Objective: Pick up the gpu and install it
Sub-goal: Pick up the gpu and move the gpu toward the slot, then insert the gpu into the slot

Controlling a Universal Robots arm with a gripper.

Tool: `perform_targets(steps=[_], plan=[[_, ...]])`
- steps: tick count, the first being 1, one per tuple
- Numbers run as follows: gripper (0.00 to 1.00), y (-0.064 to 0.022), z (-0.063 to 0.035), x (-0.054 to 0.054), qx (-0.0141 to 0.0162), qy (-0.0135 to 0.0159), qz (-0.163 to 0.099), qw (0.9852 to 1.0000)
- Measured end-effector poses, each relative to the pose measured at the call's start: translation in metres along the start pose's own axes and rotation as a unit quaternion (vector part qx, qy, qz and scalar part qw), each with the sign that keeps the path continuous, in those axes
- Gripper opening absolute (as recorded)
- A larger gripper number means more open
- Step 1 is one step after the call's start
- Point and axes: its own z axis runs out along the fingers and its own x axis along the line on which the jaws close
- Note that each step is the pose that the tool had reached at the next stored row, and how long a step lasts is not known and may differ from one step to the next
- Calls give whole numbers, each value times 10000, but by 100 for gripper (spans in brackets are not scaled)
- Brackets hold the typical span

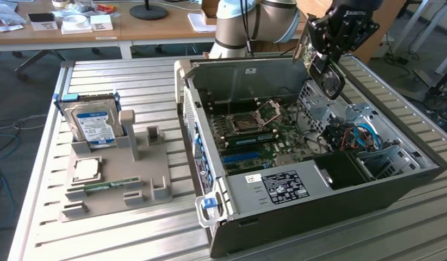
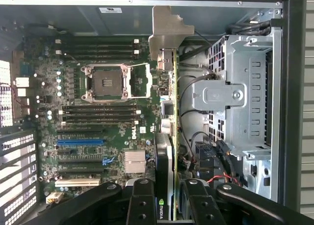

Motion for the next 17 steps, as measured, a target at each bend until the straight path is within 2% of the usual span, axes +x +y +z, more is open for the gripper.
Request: perform_targets(steps=[17], plan=[[27,-3,9,0,0,0,0,10000]])
